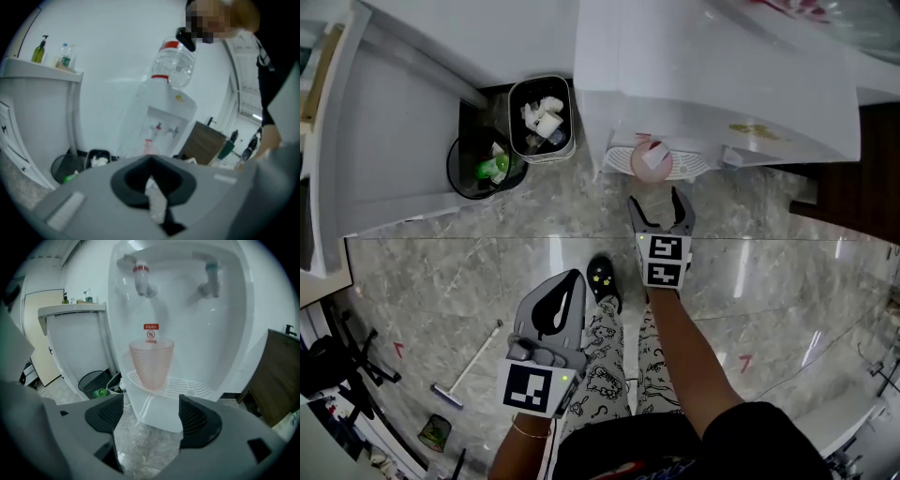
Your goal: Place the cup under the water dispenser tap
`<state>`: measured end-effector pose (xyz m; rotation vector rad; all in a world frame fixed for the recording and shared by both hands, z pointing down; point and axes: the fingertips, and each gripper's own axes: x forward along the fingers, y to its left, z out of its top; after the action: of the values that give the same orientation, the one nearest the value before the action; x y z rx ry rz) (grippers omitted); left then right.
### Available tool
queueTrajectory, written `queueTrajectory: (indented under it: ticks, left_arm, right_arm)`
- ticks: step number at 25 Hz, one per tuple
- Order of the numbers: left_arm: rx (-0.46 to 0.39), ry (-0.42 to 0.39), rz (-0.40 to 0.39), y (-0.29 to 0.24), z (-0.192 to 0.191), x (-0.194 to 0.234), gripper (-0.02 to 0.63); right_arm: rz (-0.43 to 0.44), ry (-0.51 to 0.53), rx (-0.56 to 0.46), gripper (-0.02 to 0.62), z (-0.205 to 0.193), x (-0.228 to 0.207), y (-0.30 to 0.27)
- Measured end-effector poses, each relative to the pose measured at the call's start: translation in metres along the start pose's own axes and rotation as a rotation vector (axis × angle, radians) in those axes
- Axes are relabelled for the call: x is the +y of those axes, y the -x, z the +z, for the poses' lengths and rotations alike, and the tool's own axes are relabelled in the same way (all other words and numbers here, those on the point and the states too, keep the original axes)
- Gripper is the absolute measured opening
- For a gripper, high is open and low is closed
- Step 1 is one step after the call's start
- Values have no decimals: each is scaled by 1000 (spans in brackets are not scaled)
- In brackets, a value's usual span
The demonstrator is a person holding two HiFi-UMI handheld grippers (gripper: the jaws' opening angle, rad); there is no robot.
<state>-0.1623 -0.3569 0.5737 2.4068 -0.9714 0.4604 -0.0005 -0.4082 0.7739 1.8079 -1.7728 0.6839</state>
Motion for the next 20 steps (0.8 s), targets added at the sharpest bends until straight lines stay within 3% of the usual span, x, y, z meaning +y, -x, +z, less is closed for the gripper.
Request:
queueTrajectory:
  ticks: [3, 4, 5, 7, 10, 12, 15, 20]
  left_arm:
    - [-45, -25, -5, 6, 25, -2, -3]
    - [-60, -30, -4, 12, 37, -4, -3]
    - [-74, -36, -4, 20, 50, -8, -3]
    - [-99, -55, -18, 39, 78, -22, -3]
    - [-100, -124, -78, 70, 112, -55, -3]
    - [-109, -182, -109, 88, 135, -75, -3]
    - [-162, -247, -134, 107, 164, -98, -3]
    - [-186, -284, -166, 126, 172, -126, -3]
  right_arm:
    - [-3, -29, -25, 340, 5, -12, 65]
    - [10, -62, -44, 136, 13, -15, 92]
    - [40, -94, -72, 14, 25, -15, 121]
    - [154, -105, -131, 14, 58, -7, 178]
    - [350, -35, -201, 14, 120, 17, 259]
    - [422, -69, -269, 14, 165, 25, 301]
    - [443, -154, -397, 14, 220, 24, 348]
    - [418, -186, -521, 14, 255, 24, 394]
